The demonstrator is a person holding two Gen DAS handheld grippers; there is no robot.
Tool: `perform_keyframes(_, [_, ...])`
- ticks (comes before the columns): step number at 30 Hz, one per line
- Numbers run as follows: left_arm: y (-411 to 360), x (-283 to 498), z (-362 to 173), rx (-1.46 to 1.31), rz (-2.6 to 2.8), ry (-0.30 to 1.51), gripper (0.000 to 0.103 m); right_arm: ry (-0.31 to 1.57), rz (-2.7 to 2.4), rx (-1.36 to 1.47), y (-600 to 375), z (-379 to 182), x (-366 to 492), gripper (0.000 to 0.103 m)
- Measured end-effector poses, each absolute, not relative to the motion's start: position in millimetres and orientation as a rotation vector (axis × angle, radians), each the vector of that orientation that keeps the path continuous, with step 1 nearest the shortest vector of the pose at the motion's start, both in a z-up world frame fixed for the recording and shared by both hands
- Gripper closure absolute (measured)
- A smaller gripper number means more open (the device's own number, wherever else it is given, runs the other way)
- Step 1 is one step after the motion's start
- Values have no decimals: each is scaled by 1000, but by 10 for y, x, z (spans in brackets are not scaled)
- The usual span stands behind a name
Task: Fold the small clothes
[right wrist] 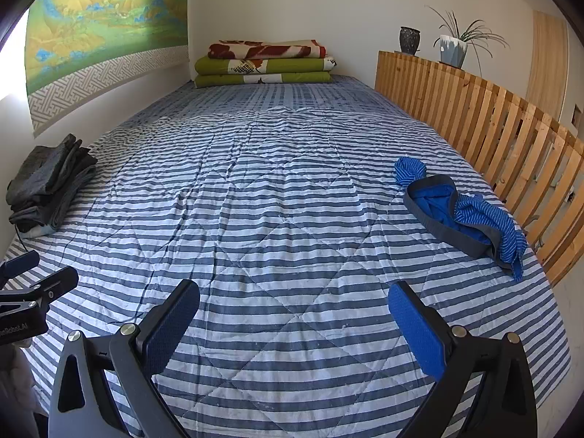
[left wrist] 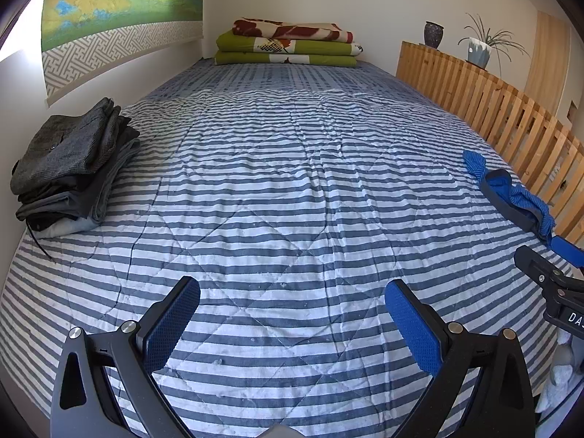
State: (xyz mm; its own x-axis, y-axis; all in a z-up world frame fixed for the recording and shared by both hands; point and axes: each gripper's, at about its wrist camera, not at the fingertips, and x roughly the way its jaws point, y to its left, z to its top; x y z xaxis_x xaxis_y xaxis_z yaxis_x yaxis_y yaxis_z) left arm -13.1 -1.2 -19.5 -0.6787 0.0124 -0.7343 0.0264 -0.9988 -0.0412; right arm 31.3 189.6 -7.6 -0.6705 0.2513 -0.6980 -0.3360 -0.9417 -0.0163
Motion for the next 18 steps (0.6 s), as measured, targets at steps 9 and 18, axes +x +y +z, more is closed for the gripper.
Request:
perform_keyframes(9, [-6, -155, -196, 1263, -2869, 78, 1, 173, 2598, -1065, 1910, -91, 310, 1])
perform_keyframes(18, [8, -154, -208, 1267, -2870, 74, 1, 176, 2597, -1065, 1917, -90, 312, 1])
